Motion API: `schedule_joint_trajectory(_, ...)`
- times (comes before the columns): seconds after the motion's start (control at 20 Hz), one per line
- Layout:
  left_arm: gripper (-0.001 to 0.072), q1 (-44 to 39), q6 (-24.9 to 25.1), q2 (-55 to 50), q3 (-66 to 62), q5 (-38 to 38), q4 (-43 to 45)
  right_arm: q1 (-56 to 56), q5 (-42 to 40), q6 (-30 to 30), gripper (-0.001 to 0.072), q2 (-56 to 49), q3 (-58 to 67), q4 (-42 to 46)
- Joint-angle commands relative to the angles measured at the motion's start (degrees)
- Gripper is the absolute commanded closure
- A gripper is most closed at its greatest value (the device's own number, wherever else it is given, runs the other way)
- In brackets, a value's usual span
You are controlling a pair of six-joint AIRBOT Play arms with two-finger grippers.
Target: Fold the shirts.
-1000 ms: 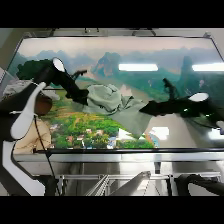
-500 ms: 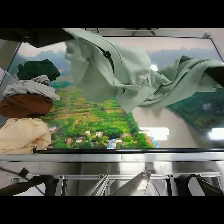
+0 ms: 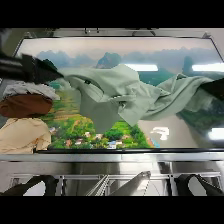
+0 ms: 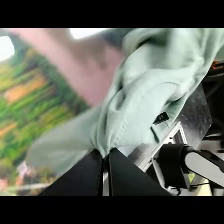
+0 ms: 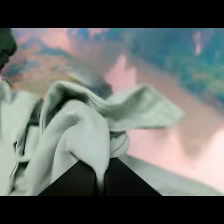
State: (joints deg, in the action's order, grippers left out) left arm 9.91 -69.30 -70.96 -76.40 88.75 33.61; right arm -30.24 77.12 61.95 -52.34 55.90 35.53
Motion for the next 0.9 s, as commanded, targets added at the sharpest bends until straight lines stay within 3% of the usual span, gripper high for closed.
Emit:
schedule_joint_trajectory(0.0,0.0676,2.69,7.61,-7.19,12.55,-3.34,-1.88,1.86,-2.05,-3.43,0.0694,-12.48,-5.44,-1.25)
schedule_joint_trajectory(0.15,0.0674,1.38,14.91,-16.41,15.87,-5.11,-9.68,7.17,-3.39,-8.57,0.0683,-22.49,-5.88,-6.27)
schedule_joint_trajectory(0.2,0.0658,1.03,14.84,-19.76,15.3,-5.38,-9.6,8.92,-4.81,-9.46,0.0582,-25.33,-5.81,-6.91)
schedule_joint_trajectory(0.25,0.0445,1.05,14.8,-22.77,13.92,-4.39,-9.38,9.81,-6.27,-9.73,0.0309,-27.82,-5.51,-6.8)
schedule_joint_trajectory(0.3,0.0259,1.62,14.25,-25.7,11.93,-2.49,-9.46,9.62,-7.15,-9.73,0.0181,-29.53,-4.96,-6.78)
schedule_joint_trajectory(0.35,0.0039,2.56,12.61,-27.91,9.64,-0.46,-9.4,8.72,-8.02,-9.73,0.0182,-30.36,-3.93,-6.1)
schedule_joint_trajectory(0.4,-0.0004,3.69,10.1,-29.92,7.1,2.23,-9.27,7.26,-8.37,-9.7,0.0182,-30.38,-2.93,-5.07)
schedule_joint_trajectory(0.6,-0.0004,7.32,3.87,-32.76,1.14,10.56,-9.09,-0.59,-6.1,-8.57,0.0183,-28.24,-0.28,-1.99)
schedule_joint_trajectory(0.7,-0.0003,6.36,4.11,-31.01,4.81,8.41,-8.72,-1.33,-5.97,-8.55,0.0182,-28.17,-0.9,-1.42)
schedule_joint_trajectory(0.85,-0.0003,1.81,4.94,-27.85,13.33,2.36,2.38,0.66,-6.99,-7.93,0.0183,-28.46,-3.96,2.43)
